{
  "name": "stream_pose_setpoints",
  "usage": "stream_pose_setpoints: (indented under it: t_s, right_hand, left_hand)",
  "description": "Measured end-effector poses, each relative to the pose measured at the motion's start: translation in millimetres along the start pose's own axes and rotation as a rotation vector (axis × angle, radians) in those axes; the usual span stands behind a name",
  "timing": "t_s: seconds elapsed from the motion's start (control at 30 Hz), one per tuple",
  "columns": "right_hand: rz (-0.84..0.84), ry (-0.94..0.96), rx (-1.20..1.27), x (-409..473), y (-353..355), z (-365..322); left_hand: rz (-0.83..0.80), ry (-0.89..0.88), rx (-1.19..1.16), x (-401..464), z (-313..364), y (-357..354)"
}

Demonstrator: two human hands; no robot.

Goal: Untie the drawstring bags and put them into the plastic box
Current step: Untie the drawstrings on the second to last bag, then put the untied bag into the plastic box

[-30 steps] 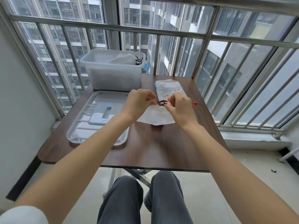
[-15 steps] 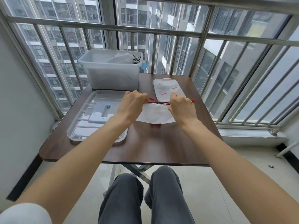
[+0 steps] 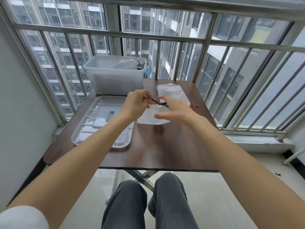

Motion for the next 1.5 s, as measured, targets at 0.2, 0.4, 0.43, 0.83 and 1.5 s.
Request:
stream_pose_setpoints:
  t_s: [0.2, 0.4, 0.43, 0.83, 1.5]
  right_hand:
    - [0.211, 0.015, 0.193, 9.1, 15.6, -2.3]
    - [0.37, -0.106, 0.675, 22.8, 43.1, -27.6]
    - [0.371, -0.117, 0.78, 25.9, 45.5, -32.8]
    - [0.352, -0.205, 1.625, 67.1, 50.4, -51.6]
    - [0.458, -0.035, 0.426, 238.7, 44.9, -59.5]
  left_hand:
    - [0.116, 0.028, -0.123, 3.7, 6.2, 14.1]
    - [0.066, 0.525, -0.463, 7.1, -17.6, 14.5]
    - [0.049, 0.614, -0.556, 5.2, -23.3, 13.1]
    - [-0.092, 0.694, -1.201, 18.1, -53.7, 49.9]
    - [0.197, 0.407, 0.057, 196.4, -154.6, 137.5]
Point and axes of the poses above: each hand's wrist, its own x-axis towards the middle knuckle, its own y-axis out of the back of the hand, z = x × y, the point moved 3 cm from there along x, towards the middle knuckle, and after that the axes turned 1 degree about -y, right-handed, at the moved point
